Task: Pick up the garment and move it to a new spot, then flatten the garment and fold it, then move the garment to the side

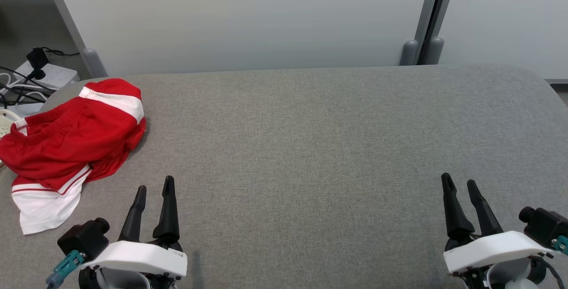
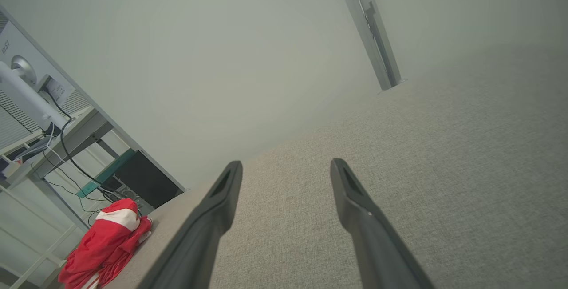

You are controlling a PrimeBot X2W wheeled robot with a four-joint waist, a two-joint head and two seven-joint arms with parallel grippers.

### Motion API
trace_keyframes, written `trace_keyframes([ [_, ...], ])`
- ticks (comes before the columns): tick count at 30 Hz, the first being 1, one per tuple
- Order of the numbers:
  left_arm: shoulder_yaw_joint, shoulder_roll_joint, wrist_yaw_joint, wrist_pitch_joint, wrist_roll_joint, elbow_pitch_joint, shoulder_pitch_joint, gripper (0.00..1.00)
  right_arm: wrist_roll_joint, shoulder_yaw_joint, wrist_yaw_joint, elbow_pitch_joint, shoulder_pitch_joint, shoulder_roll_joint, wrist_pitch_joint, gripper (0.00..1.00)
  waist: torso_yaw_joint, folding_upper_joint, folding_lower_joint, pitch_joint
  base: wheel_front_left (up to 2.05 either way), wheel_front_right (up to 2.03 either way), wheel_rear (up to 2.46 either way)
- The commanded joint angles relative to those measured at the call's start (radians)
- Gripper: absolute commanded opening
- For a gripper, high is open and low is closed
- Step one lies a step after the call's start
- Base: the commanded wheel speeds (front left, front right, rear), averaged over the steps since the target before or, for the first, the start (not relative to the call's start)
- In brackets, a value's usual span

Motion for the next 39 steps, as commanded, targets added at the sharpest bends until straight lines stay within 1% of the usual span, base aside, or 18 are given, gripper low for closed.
trace_keyframes([
  [1,0.015,0.015,0.007,-0.015,0.04,-0.037,-0.059,1.0,-0.032,0.021,0.001,-0.031,-0.051,-0.012,-0.019,1.0,0.0,0.0,0.0,-0.002,0.0,0.0,0.0],
  [4,0.006,0.016,0.006,-0.024,0.094,-0.034,-0.061,1.0,-0.071,0.034,0.001,-0.036,-0.056,-0.014,-0.028,1.0,-0.001,0.0,0.0,-0.005,0.0,0.0,0.0],
  [13,0.0,0.018,0.015,-0.05,0.189,-0.025,-0.071,1.0,-0.175,0.054,0.001,-0.038,-0.068,-0.016,-0.054,1.0,-0.005,0.0,0.0,-0.015,0.0,0.0,0.0],
  [20,-0.005,0.02,0.013,-0.068,0.261,-0.013,-0.075,1.0,-0.246,0.071,0.001,-0.041,-0.072,-0.017,-0.072,1.0,-0.01,0.0,0.0,-0.018,0.0,0.0,0.0],
  [31,-0.006,0.024,0.03,-0.1,0.394,-0.024,-0.091,1.0,-0.375,0.092,0.001,-0.051,-0.089,-0.023,-0.104,1.0,-0.019,0.0,0.0,-0.013,0.0,0.0,0.0],
  [39,-0.014,0.026,0.034,-0.123,0.454,-0.009,-0.094,1.0,-0.471,0.103,0.001,-0.057,-0.09,-0.028,-0.127,1.0,-0.022,0.0,0.0,-0.021,0.0,0.0,0.0],
])
